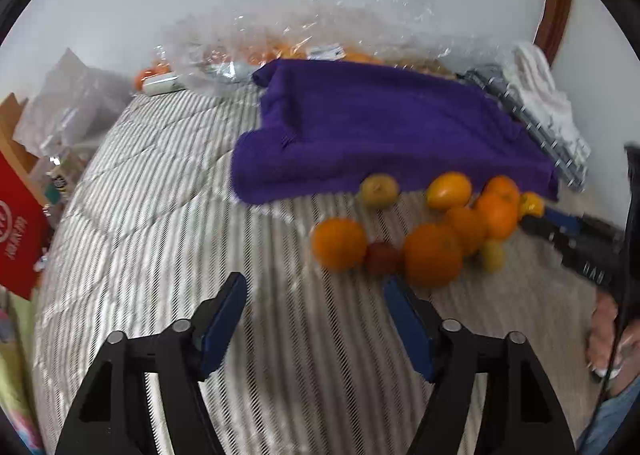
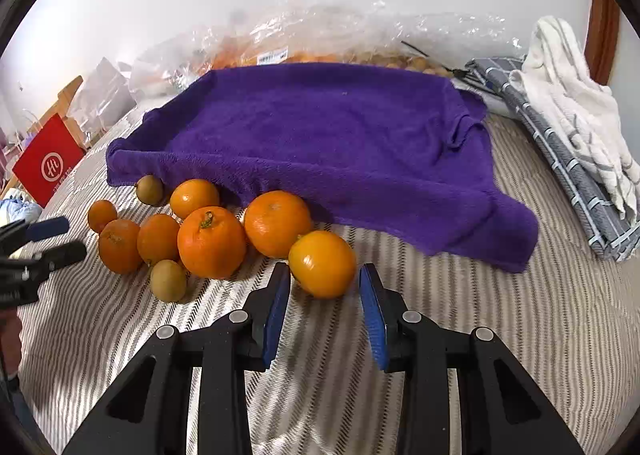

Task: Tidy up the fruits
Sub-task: 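Lower the right gripper onto the yellow-orange citrus and close on it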

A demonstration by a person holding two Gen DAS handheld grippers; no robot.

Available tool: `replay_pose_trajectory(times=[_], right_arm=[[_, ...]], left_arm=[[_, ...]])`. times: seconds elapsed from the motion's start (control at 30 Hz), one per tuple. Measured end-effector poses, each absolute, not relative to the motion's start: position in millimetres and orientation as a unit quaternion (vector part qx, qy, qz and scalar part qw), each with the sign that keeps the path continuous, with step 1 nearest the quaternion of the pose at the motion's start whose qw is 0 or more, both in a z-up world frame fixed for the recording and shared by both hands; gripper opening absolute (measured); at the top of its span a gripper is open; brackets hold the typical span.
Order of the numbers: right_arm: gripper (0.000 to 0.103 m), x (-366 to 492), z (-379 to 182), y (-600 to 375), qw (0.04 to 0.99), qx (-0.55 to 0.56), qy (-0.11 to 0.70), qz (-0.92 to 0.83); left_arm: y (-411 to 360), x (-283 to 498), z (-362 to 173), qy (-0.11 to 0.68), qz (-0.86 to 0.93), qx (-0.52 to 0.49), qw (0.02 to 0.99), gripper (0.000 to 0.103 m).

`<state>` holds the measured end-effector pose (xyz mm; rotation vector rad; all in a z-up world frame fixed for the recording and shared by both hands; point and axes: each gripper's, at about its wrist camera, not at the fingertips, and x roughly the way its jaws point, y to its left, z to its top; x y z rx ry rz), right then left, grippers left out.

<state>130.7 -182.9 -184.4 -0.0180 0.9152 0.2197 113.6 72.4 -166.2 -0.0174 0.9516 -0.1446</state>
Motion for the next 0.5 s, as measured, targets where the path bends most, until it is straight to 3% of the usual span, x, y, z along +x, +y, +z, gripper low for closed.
replay_pose_trajectory(times=[0.2,0.43,0.5], right_arm=[[0.034,130,-183,-194,0.894,0.010,0.434,0.109],[0.032,130,-183,-196,0.896,0.026,0.430,0.109],[0.031,130,-184,-197,0.895,0.028,0.430,0.111]], left_arm=[[81,132,-167,0.456,-0.091,-0.081,0.882,0.055],[80,142,-181,0.459,-0.112,-0.119,0.874,0.031],[84,141,-181,0.451,-0.113,-0.131,0.875,0.031]])
